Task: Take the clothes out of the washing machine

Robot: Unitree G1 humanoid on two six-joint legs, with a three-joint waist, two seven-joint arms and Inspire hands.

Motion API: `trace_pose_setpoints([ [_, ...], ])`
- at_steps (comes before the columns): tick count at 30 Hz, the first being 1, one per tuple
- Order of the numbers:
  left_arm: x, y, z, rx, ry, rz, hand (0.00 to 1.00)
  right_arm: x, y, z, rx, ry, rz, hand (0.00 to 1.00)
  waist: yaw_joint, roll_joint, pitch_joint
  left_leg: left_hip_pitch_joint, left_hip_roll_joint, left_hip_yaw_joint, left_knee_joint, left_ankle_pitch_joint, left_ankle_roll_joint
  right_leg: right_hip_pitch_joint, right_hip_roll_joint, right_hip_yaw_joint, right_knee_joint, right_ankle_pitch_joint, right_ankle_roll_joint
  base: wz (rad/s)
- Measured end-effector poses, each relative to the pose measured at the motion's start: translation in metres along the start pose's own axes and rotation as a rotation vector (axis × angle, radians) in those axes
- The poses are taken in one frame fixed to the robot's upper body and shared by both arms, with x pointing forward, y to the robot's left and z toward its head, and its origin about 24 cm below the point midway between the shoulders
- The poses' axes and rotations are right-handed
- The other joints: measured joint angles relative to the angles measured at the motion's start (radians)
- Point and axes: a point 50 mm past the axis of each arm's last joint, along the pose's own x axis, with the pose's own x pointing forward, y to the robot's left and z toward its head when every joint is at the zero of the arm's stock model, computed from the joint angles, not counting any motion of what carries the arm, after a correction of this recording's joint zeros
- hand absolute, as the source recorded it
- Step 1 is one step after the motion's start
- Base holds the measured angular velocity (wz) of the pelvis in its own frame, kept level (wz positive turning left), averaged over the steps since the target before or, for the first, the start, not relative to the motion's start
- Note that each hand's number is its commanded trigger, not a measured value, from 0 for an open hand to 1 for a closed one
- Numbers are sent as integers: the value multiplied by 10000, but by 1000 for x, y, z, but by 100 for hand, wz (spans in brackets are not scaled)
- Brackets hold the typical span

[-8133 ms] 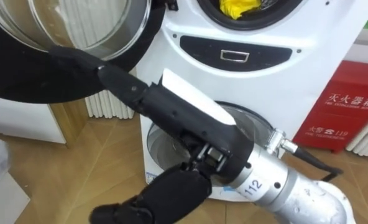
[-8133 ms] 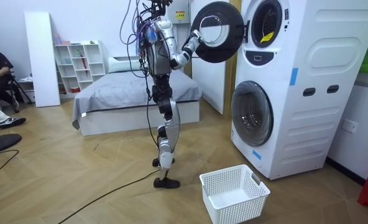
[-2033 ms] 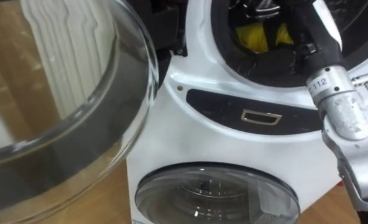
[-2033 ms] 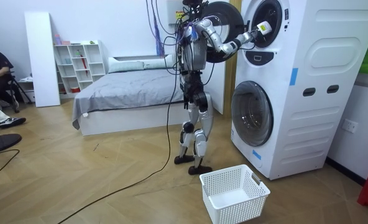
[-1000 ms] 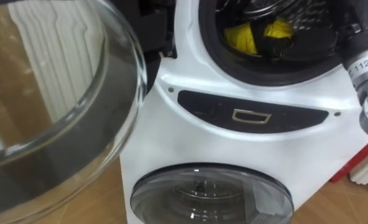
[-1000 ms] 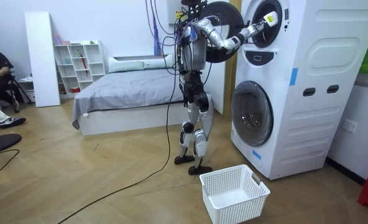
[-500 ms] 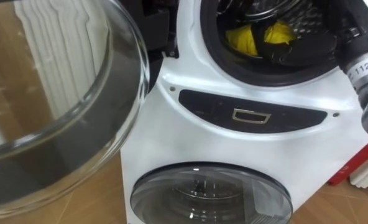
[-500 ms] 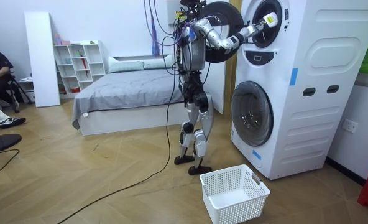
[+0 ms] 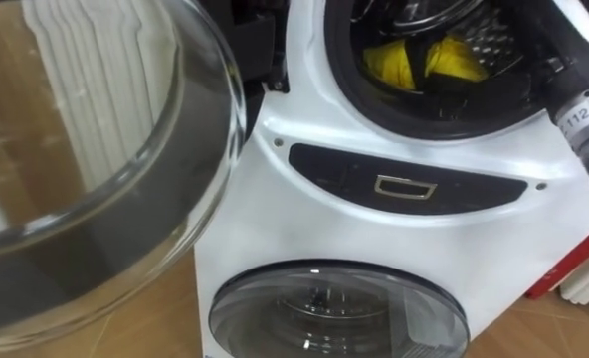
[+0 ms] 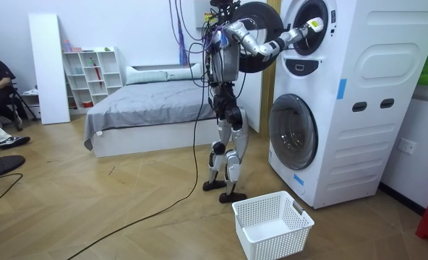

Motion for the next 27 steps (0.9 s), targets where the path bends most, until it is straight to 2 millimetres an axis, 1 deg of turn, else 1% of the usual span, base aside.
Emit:
trace_pose_setpoints([
  [1, 0, 0, -2, 12, 105, -38, 0, 3, 2, -3, -369, 329, 249, 0, 82, -60, -36, 3, 0, -25, 1, 0, -1, 9, 1, -26, 15, 0, 0, 0],
  [3, 0, -1, -5, 22, 277, -170, 0, 8, 0, -6, -542, 702, 483, 0, 159, -123, -68, 26, -7, -64, 20, 0, -1, 59, 2, -64, 9, 0, 0, 6],
  [4, 0, -1, -6, 27, 359, -229, 0, 11, -2, -9, -664, 957, 584, 0, 234, -173, -53, 48, -12, -86, 39, 0, -1, 98, 7, -107, 2, 0, -1, 9],
  [7, 0, 1, -14, 67, 768, -228, 0, 22, -3, -13, -710, 1505, 1088, 0, 277, -299, -7, 180, -21, -156, 26, 0, -1, 246, 18, -143, -3, 0, -1, 5],
  [9, 0, 5, -16, 202, 933, -154, 0, 25, -4, -18, -625, 1902, 1323, 0, 282, -411, 3, 186, -21, -222, 13, -5, -8, 284, 9, -224, -8, 1, -1, 9],
  [10, 0, 6, -17, 264, 1048, -121, 0, 28, -5, -19, -574, 2135, 1456, 0, 309, -451, -12, 197, -21, -239, 15, -6, -10, 306, 3, -289, -14, 2, -3, 6],
  [16, 0, 8, -19, 361, 1193, -99, 0, 30, -11, -27, -571, 2717, 1655, 0, 501, -478, -16, 222, -28, -300, 44, -6, -10, 351, -55, -317, -22, 3, -4, 2],
  [22, 0, 10, -21, 539, 1294, -56, 0, 34, -12, -23, -652, 2714, 1884, 0, 495, -483, -9, 213, -31, -308, 30, -6, -10, 346, 6, -308, -37, 3, -4, 0],
  [27, 1, 8, -20, 706, 1269, -105, 0, 34, -11, -26, -606, 2872, 2025, 0, 494, -477, -5, 216, -32, -314, 63, -6, -10, 362, 16, -272, -39, 4, -4, 0],
])
